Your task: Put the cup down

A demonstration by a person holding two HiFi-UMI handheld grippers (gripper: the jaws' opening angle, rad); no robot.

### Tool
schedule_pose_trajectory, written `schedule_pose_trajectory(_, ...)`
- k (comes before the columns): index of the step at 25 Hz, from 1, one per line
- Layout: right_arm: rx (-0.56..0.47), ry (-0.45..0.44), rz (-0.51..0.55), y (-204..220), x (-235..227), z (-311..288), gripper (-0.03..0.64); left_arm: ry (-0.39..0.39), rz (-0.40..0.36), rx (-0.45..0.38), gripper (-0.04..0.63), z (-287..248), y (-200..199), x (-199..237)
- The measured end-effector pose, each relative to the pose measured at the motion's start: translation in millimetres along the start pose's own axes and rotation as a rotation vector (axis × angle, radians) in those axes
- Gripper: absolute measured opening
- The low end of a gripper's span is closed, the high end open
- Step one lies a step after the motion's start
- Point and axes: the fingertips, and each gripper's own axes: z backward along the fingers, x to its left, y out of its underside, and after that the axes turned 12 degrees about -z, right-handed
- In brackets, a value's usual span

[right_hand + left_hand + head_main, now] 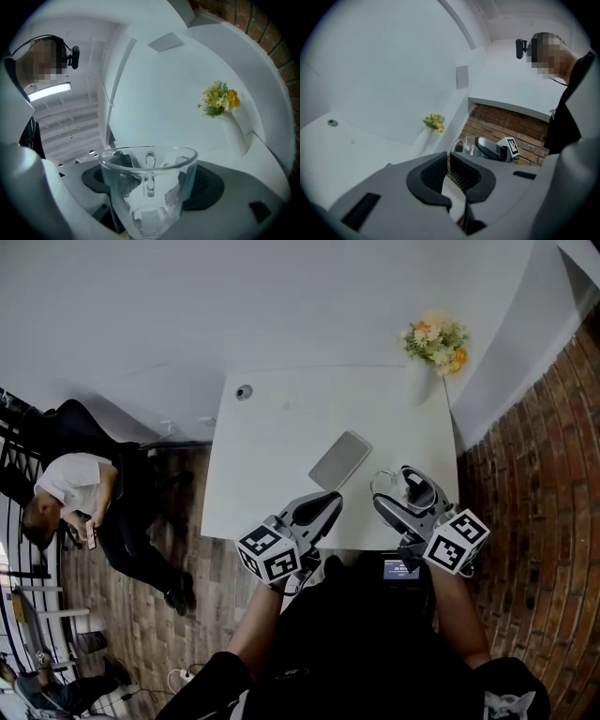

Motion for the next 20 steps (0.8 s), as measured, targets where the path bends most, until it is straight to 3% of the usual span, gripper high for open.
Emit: schedule_pose_trajectory(20,0.059,-0.033,-0.003,2.8,-9.3,-26.3,0.425,-0.038,0.018,0.01,0.011,1.9,0.4,14.2)
